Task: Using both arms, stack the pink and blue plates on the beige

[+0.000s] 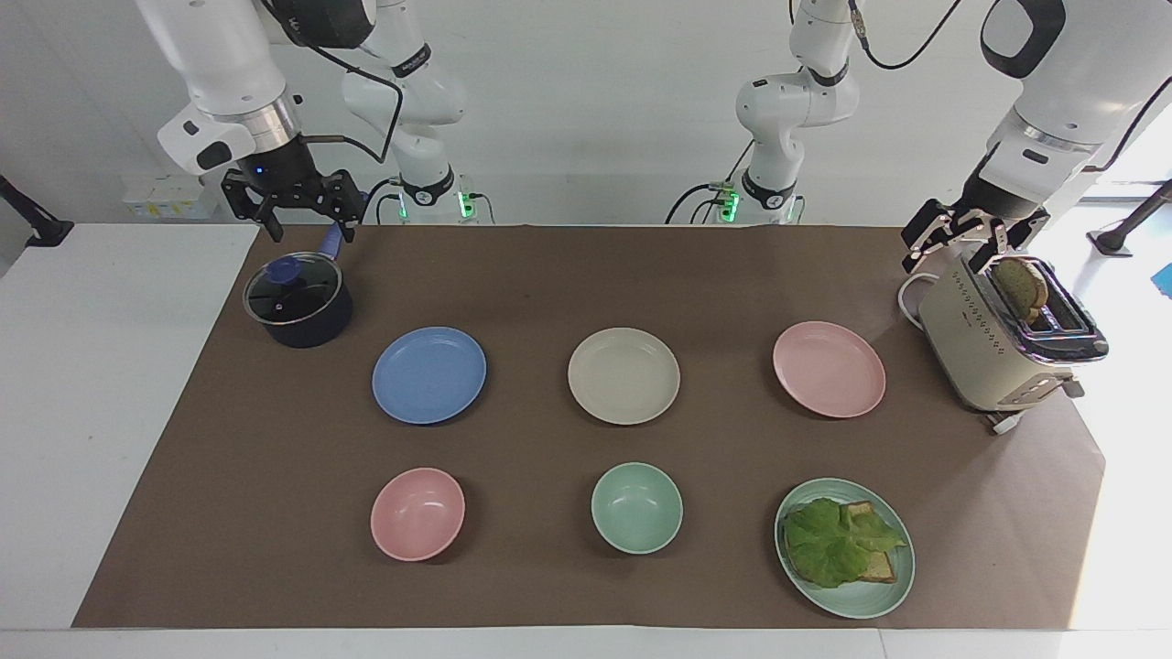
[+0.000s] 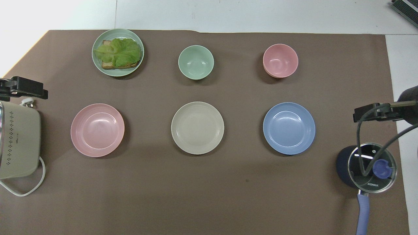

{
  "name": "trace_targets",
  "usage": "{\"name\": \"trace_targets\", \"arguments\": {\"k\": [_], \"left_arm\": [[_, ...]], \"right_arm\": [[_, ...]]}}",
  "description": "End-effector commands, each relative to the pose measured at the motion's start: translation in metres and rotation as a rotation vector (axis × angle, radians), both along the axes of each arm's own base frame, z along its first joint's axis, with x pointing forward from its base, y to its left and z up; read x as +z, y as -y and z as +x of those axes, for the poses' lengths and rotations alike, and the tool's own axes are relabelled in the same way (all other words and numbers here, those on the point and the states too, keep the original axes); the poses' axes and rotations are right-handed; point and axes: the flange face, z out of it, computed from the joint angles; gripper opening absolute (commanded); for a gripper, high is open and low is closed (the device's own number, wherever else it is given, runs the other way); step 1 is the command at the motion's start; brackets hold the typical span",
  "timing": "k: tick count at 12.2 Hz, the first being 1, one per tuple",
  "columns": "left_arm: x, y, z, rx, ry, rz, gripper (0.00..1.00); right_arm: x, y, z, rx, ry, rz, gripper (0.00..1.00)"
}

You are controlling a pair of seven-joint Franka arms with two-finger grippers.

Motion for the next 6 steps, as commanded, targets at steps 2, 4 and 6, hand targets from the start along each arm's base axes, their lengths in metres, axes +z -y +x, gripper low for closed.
{"name": "trace_targets", "arguments": {"k": [2,4,6], "left_arm": [[0.0015,-0.0030,-0.0040,-0.009,-0.006,0.015,1.00],[0.0006,-0.0031,-0.0036,-0.009,-0.008,0.014,1.00],[0.0016,-0.0030,-0.0039,-0.009,-0.005,0.015,1.00]], "right_arm": [[-0.0004,-0.0085,-0.0012,-0.016,0.011,0.046,1.00],[0.0010,-0.0079,-0.0011,-0.016,0.014,0.048,1.00],[0.0009,-0.0087,-0.0013,-0.009,0.012,0.048,1.00]]}}
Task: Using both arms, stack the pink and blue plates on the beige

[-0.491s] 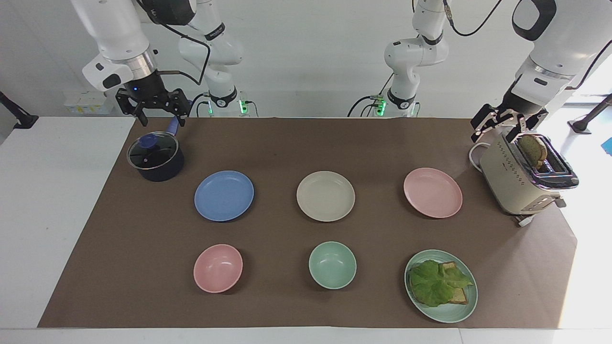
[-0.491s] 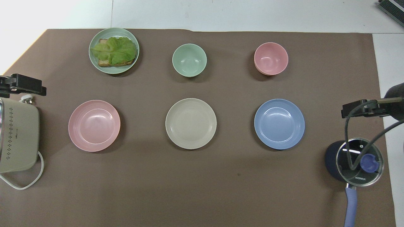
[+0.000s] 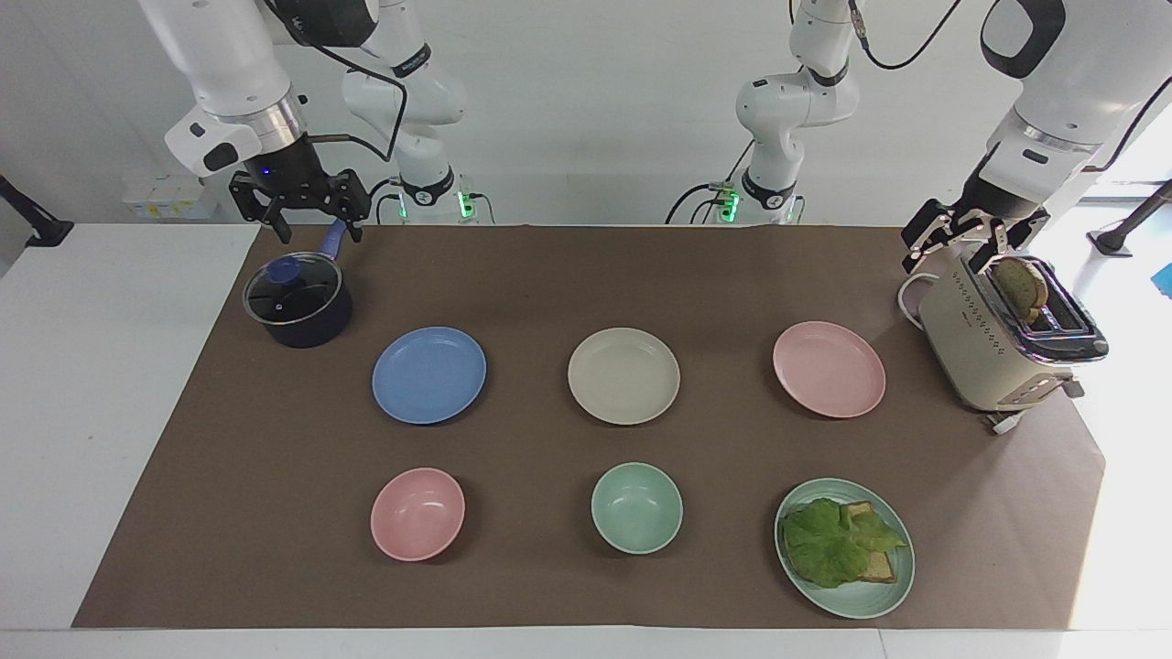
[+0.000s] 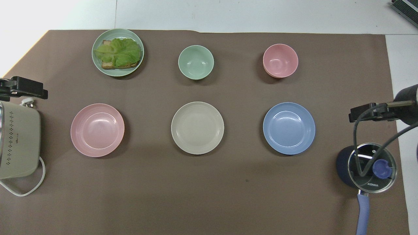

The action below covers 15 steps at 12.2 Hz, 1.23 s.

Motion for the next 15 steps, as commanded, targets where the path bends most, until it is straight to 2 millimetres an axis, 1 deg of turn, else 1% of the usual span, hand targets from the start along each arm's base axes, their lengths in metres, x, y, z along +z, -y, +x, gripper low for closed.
{"name": "trace_targets", "arguments": {"k": [1,4,11,13,14,15], "left_arm": [[0.001,-0.003,-0.003,-0.009,-0.006,0.014,1.00],[0.001,-0.003,-0.004,-0.009,-0.008,0.014,1.00],[0.001,-0.003,-0.004,-0.009,-0.008,0.014,1.00],[0.004,-0.004,0.001,-0.004,0.024,0.015,1.00],[0.002,-0.009,0.001,0.010,0.028,0.007,1.00],[-0.011,-0.021,0.001,0.033,0.004,0.006,1.00]], "right_arm": [[0.000,0.000,-0.002,-0.018,0.008,0.020,1.00],[0.000,0.011,-0.001,-0.041,0.009,0.020,1.00],[0.000,0.010,-0.001,-0.040,0.009,0.020,1.00],[0.000,0.010,-0.001,-0.040,0.009,0.020,1.00],[0.000,0.009,-0.001,-0.037,0.009,0.020,1.00],[0.000,0.010,-0.001,-0.037,0.009,0.020,1.00]]}}
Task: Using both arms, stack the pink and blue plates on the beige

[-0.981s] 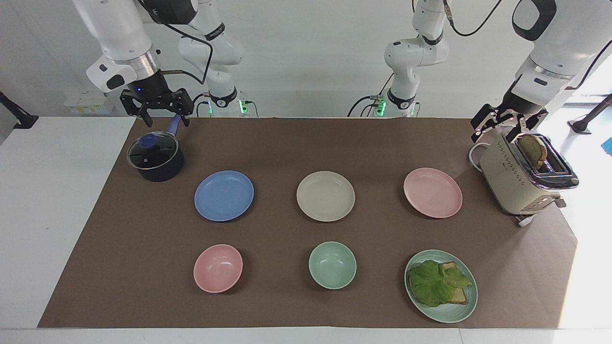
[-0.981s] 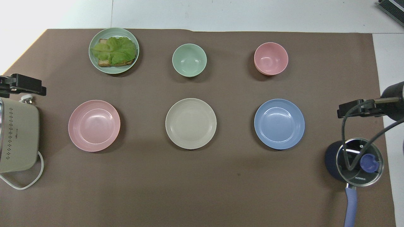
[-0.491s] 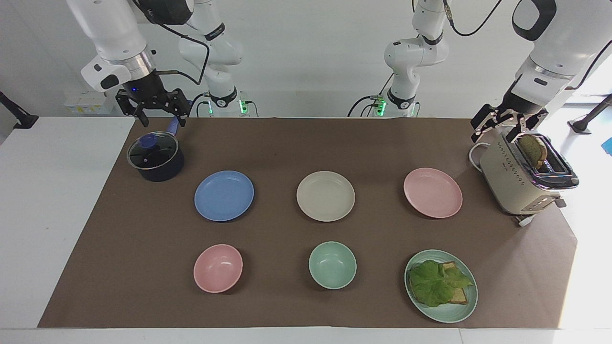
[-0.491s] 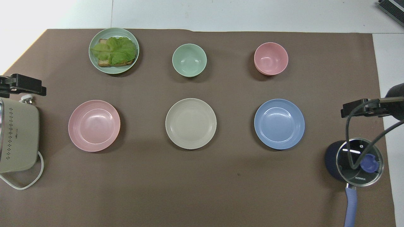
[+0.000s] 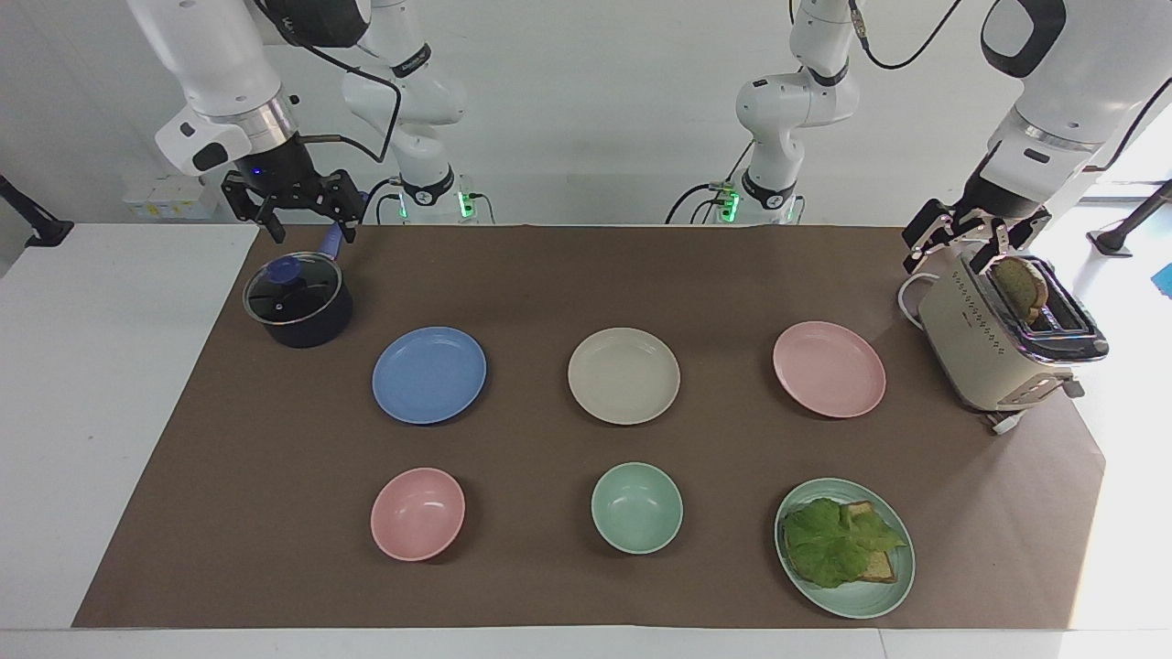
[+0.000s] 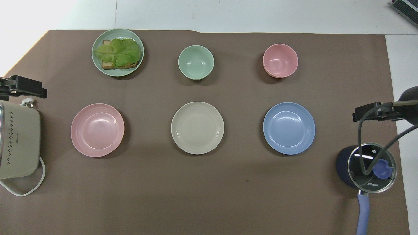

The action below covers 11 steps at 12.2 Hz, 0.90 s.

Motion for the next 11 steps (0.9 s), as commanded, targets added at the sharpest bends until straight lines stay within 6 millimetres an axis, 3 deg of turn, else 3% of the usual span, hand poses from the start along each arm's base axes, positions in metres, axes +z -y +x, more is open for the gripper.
{"name": "trace_targets", "arguments": {"k": [1,8,9,11], "left_arm": [[-0.040,-0.018,-0.002,0.022,-0.058,0.006,1.00],[-0.248,-0.013,-0.007,0.016,-0.127,0.006,1.00],[-0.270,-0.015,-0.005,0.024,-0.123,0.004,1.00],[-0.291,-0.024,-0.010,0.042,-0.141,0.003,1.00]], "right_arm": [[0.000,-0.001,-0.002,-0.017,0.009,0.019,1.00],[0.000,0.001,-0.002,-0.020,0.009,0.019,1.00],[0.000,0.001,-0.002,-0.020,0.009,0.019,1.00],[0.000,0.001,-0.002,-0.020,0.009,0.019,1.00]]}}
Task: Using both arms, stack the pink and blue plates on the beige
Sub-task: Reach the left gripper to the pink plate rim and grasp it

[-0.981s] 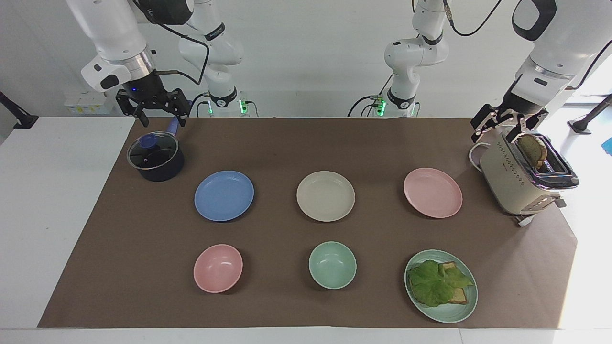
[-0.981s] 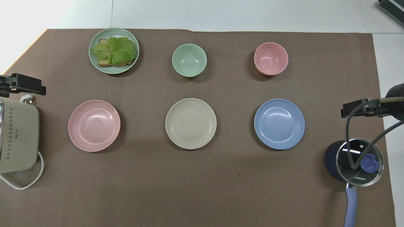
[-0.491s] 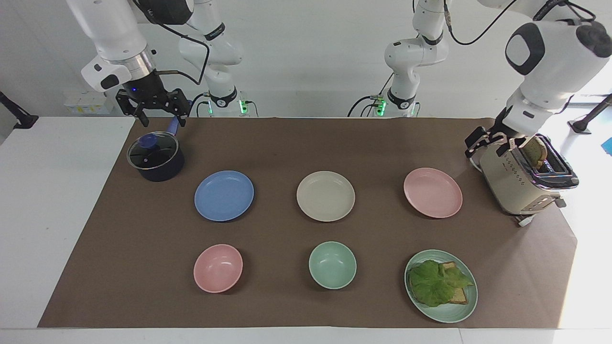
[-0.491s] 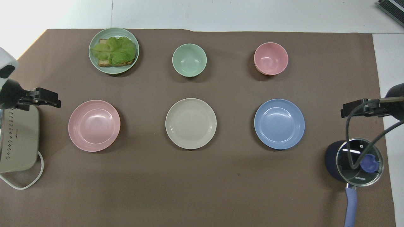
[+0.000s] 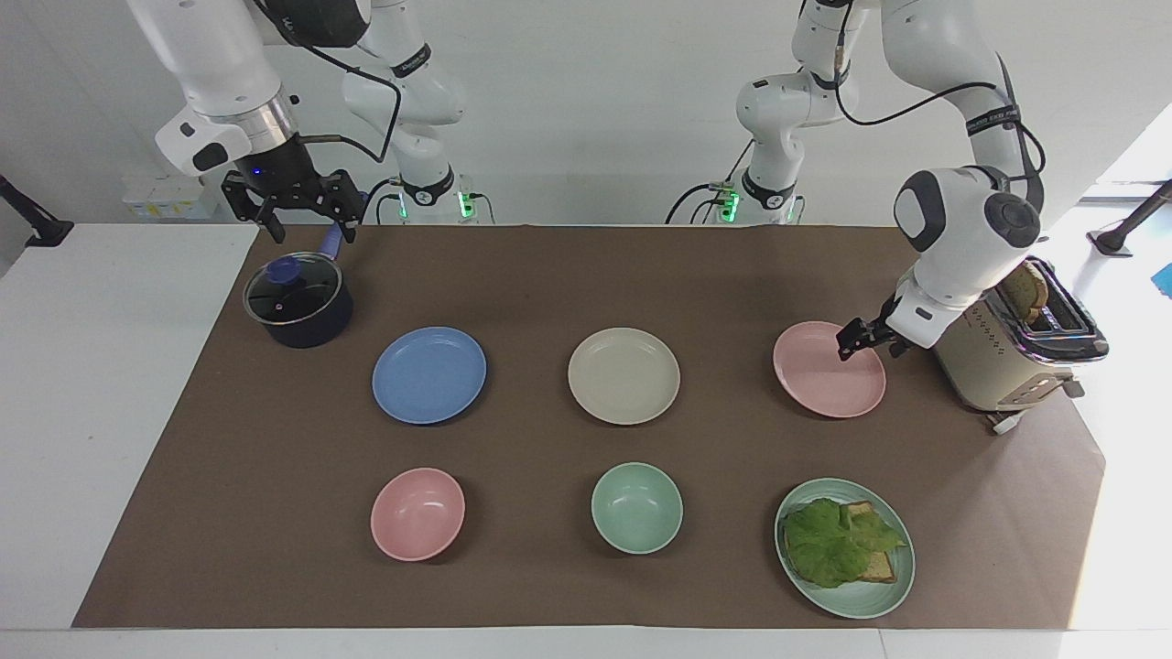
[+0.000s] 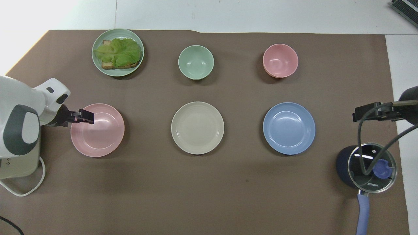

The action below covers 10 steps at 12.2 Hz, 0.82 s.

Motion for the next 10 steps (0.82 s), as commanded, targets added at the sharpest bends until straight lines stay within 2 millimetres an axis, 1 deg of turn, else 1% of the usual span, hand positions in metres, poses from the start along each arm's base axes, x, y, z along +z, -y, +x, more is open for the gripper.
{"name": "trace_targets", "arguments": {"k": [1,2,4,5,6,7,8,9,10], "left_arm": [[-0.019,-0.014,-0.011,0.011,-0.011,0.010,1.00],[-0.027,-0.030,-0.016,0.039,-0.024,0.011,1.00],[-0.030,-0.035,-0.022,0.050,-0.033,0.011,1.00],[-0.030,-0.047,-0.024,0.069,-0.041,0.012,1.00],[-0.030,-0.052,-0.025,0.077,-0.045,0.011,1.00],[-0.030,-0.052,-0.026,0.080,-0.049,0.011,0.98],[-0.030,-0.052,-0.027,0.080,-0.061,0.010,0.38],[-0.030,-0.055,-0.028,0.082,-0.065,0.009,0.00],[-0.030,-0.055,-0.028,0.080,-0.067,0.009,0.00]], "right_arm": [[0.000,0.001,-0.002,-0.020,0.009,0.019,1.00],[0.000,0.001,-0.002,-0.020,0.009,0.019,1.00],[0.000,0.001,-0.002,-0.020,0.009,0.019,1.00],[0.000,0.001,-0.002,-0.020,0.009,0.019,1.00],[0.000,0.001,-0.002,-0.020,0.009,0.019,1.00],[0.000,0.000,-0.002,-0.019,0.009,0.019,1.00],[0.000,0.001,-0.002,-0.020,0.009,0.019,1.00],[0.000,0.001,-0.002,-0.020,0.009,0.019,1.00],[0.000,0.001,-0.002,-0.020,0.009,0.019,1.00]]}}
